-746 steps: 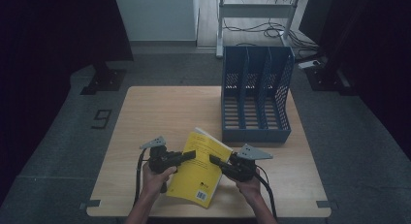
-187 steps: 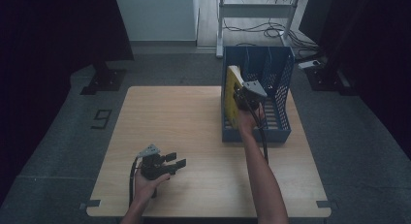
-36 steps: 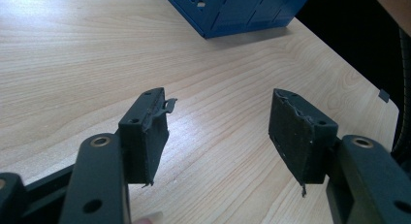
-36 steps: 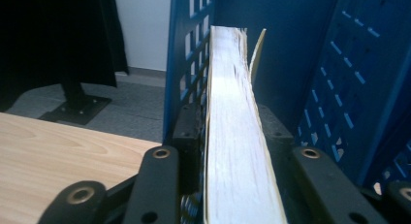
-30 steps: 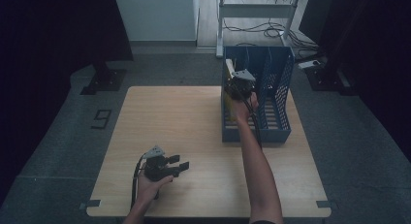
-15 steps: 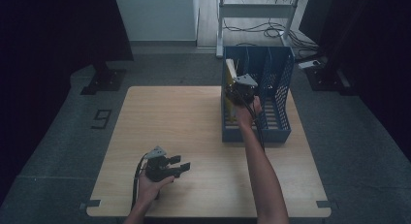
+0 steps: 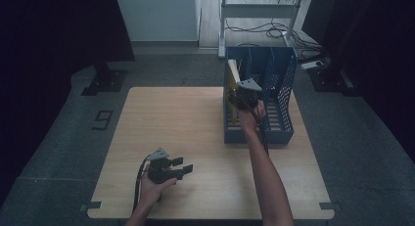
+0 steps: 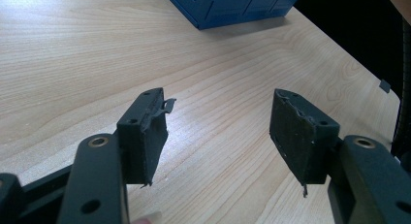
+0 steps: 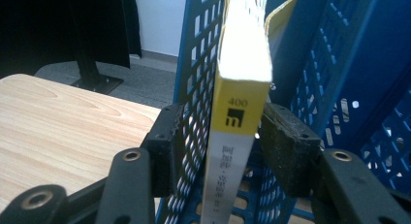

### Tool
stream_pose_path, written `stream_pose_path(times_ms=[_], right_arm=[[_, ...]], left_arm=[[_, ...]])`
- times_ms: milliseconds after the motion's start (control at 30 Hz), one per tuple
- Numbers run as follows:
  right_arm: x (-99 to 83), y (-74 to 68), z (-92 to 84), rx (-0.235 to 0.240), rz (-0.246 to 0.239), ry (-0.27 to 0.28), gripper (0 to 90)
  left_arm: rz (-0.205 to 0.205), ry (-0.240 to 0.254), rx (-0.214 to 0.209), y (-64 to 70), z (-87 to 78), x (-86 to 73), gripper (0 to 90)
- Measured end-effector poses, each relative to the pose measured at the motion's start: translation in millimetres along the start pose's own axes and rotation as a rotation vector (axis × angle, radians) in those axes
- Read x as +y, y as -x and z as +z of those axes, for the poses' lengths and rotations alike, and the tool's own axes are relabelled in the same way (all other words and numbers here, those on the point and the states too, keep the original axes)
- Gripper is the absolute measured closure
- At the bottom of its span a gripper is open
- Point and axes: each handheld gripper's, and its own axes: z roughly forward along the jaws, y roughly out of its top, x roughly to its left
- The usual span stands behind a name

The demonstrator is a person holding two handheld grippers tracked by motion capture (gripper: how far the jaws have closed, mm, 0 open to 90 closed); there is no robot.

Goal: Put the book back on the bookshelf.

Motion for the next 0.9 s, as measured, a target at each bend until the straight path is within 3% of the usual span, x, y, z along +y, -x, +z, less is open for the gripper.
stream_pose_path(times_ms=[200, 500, 900], right_arm=[[-1.9, 2.3, -7.0, 0.03, 0.053, 0.011, 48.5], [-5.0, 2.6, -20.5, 0.037, 0.044, 0.023, 46.7], [-13.4, 7.6, -47.6, 0.081, 0.009, 0.024, 45.1]], left_arm=[[-0.001, -0.001, 0.006, 0.2, 0.6, -0.5, 38.2], [0.006, -0.001, 0.003, 0.9, 0.6, -0.3, 37.8], [-0.001, 0.001, 0.006, -1.3, -1.3, 0.3, 37.6]])
